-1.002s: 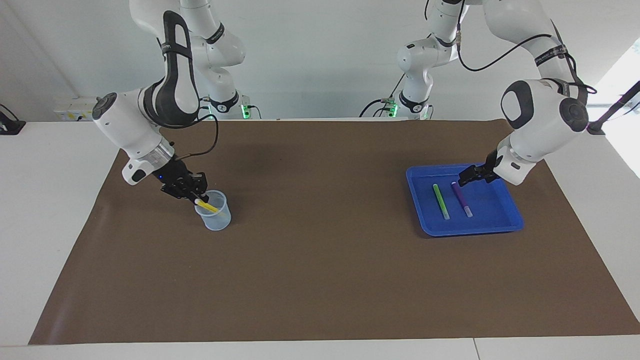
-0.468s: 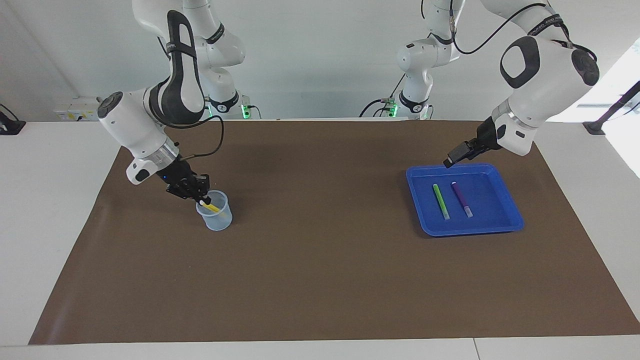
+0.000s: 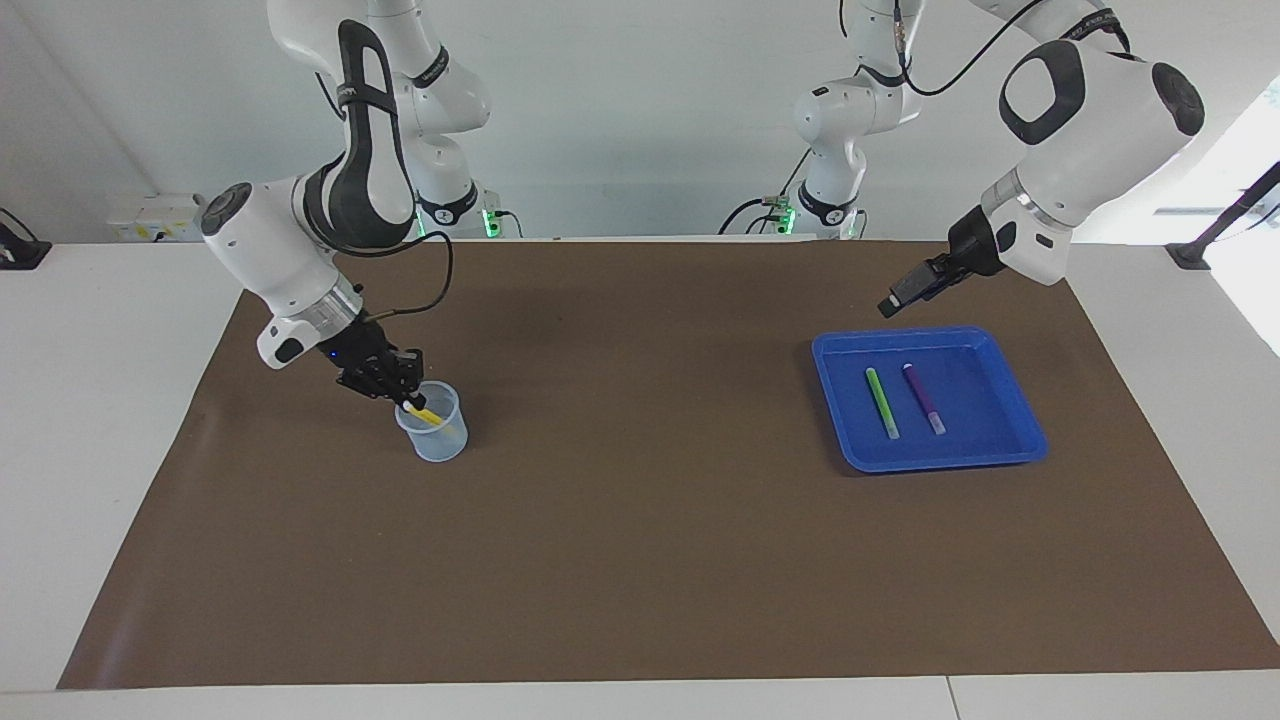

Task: Right arm passes pens to left for tray arrangement
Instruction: 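Grasp the yellow pen with the right gripper and lift it out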

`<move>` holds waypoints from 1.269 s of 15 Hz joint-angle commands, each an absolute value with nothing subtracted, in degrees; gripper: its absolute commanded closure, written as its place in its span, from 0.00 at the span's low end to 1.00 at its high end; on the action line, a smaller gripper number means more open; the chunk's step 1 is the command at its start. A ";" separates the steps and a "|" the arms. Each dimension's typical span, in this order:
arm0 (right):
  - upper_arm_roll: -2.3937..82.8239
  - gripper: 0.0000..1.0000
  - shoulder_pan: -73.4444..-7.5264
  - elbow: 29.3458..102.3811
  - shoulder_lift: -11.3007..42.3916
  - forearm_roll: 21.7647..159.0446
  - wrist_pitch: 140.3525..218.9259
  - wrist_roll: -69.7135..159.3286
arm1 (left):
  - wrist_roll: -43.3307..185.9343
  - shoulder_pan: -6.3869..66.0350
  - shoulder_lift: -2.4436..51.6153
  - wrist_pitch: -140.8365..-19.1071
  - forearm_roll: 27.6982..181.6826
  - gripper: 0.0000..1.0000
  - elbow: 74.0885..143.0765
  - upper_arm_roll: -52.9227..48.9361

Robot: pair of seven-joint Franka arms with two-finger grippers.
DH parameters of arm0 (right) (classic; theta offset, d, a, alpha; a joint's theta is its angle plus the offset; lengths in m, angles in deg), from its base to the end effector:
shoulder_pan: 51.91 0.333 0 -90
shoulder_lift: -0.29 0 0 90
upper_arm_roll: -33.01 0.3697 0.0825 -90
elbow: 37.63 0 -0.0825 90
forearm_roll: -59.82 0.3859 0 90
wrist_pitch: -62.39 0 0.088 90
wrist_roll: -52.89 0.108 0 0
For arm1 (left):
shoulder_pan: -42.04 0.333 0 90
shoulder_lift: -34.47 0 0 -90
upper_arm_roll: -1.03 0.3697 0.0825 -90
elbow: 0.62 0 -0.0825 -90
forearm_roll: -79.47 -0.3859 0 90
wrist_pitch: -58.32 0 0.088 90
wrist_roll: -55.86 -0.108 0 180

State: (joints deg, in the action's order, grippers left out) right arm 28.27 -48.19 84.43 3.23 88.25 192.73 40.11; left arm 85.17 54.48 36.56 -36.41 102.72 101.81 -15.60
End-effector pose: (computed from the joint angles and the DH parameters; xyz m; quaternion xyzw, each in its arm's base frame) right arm 0.5643 0.0026 0.4474 -0.9790 0.0499 -0.0683 0.1855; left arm 0.5378 -0.0819 0.6080 0.9500 0.2392 -0.1026 0.1724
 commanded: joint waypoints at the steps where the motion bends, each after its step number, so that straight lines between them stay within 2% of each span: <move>1: 28.09 1.00 -48.31 81.74 0.92 88.74 186.34 43.48 | 86.18 54.26 37.55 -35.81 103.81 0.00 102.66 -15.14; 5: 28.09 1.00 -48.39 77.35 -3.13 84.00 177.38 49.45 | 87.40 54.35 37.72 -35.89 104.51 0.00 102.66 -15.14; 9: 32.12 1.00 -48.22 69.01 -3.14 82.75 169.46 62.78 | 87.94 54.26 37.72 -36.25 104.51 0.00 102.83 -15.14; 13: 40.11 1.00 -48.31 65.74 -2.08 87.74 170.75 78.88 | 88.11 54.35 37.72 -36.25 104.60 0.00 102.74 -15.14; 19: 49.17 1.00 -48.22 65.56 -1.73 103.65 180.94 96.54 | 98.27 54.35 37.72 -36.68 107.84 0.00 102.04 -15.40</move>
State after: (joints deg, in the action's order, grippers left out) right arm 46.45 -47.62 66.73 -2.61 99.72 178.29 91.02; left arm 92.36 54.49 36.61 -36.46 105.78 101.79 -15.52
